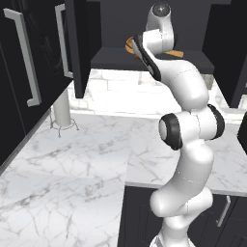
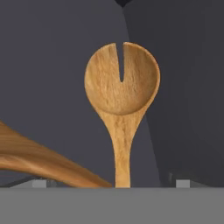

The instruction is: Organize the utensils by type. Pick up the wooden spoons from the counter and place them in the open cabinet. Then pick up the metallic utensils from the counter and place them in the open drawer.

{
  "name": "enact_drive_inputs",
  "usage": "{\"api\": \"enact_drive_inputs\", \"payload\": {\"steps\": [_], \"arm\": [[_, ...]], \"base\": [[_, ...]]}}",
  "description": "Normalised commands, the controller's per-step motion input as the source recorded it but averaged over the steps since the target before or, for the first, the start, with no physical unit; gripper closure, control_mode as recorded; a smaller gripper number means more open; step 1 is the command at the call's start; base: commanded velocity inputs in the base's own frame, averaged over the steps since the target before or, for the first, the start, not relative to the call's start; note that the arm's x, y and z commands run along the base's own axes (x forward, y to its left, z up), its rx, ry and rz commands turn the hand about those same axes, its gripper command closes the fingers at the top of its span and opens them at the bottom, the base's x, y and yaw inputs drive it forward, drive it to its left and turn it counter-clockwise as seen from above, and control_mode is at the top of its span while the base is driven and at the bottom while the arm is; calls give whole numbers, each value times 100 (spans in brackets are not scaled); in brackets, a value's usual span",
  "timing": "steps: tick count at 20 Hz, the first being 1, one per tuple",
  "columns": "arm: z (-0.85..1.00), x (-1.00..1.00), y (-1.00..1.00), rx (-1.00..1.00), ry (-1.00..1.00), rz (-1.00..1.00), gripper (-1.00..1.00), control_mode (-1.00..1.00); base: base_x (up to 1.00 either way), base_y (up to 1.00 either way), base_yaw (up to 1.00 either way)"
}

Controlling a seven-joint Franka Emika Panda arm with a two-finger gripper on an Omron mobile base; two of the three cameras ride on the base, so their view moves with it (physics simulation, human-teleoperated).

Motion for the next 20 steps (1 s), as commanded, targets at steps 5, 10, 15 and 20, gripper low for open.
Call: {"api": "enact_drive_inputs", "payload": {"steps": [5,10,15,20], "arm": [[-38,-7,0,19,2,-1,-100,-100],[-25,-6,0,15,0,-3,-100,-100],[-16,-3,0,9,-5,-3,-100,-100],[4,-22,6,7,-18,0,-100,-100]], "base": [[0,0,0],[0,0,0],[0,0,0],[0,0,0]]}}
